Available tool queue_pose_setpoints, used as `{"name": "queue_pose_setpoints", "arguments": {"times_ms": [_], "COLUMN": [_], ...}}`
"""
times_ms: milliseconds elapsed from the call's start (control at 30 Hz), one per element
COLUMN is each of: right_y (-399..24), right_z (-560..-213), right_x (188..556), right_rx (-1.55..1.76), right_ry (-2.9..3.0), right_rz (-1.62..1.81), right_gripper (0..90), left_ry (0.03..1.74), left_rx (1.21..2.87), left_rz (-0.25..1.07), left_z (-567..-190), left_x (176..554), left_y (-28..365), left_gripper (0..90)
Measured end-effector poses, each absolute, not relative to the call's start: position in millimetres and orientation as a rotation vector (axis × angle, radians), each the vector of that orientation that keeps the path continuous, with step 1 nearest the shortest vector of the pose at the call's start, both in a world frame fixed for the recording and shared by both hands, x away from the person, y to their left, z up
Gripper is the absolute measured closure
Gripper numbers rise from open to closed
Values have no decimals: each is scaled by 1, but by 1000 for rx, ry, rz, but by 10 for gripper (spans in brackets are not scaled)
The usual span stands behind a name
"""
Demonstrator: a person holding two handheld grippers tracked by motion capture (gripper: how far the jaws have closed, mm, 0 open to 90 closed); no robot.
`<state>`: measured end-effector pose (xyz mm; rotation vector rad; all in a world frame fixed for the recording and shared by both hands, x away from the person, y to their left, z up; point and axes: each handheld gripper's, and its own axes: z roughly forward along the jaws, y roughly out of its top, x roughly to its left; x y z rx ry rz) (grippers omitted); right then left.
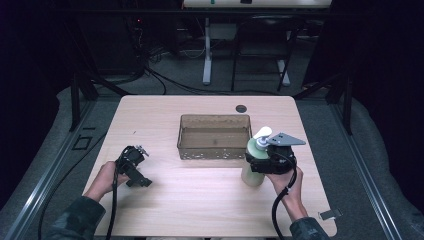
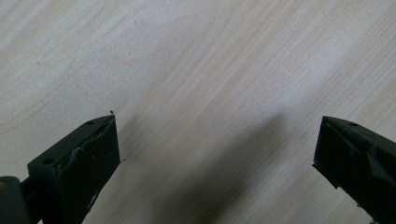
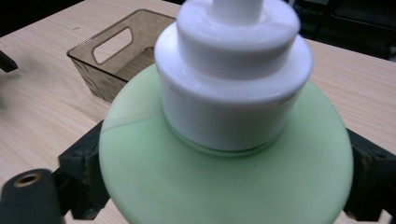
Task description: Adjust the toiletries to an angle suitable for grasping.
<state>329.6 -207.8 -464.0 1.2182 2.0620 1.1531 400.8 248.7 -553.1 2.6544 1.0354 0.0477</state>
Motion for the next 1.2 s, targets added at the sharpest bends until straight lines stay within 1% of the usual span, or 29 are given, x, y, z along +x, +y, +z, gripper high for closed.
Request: {"name": "queue_pose_setpoints", "arguments": {"times_ms": [67,167,467,567,600,667,733,933,1200], "right_y": [-210,-218,-232,-234,-235,-236,-237,-233,-222], "right_z": [-463,-461,-460,-460,-460,-460,-460,-459,-460], "right_x": [330,331,333,335,335,336,338,337,334], "right_rx": [1208,1172,1094,1053,1047,1044,1026,1030,1118], "right_ry": [2083,2140,2233,2266,2264,2268,2280,2263,2182], "right_rz": [1154,1190,1244,1240,1241,1247,1260,1231,1191], "right_gripper": [15,0,0,36,61,71,107,112,115], "left_ry": [1035,1033,1030,1031,1031,1030,1030,1030,1031], "left_rx": [2654,2653,2660,2660,2660,2659,2660,2661,2657], "left_rz": [46,48,48,46,46,47,48,47,48], "left_z": [-553,-552,-553,-553,-553,-553,-553,-553,-552], "left_x": [401,400,400,401,401,401,401,400,400], "left_y": [249,249,248,249,249,249,249,248,249], "left_gripper": [1,1,1,1,1,1,1,1,1]}}
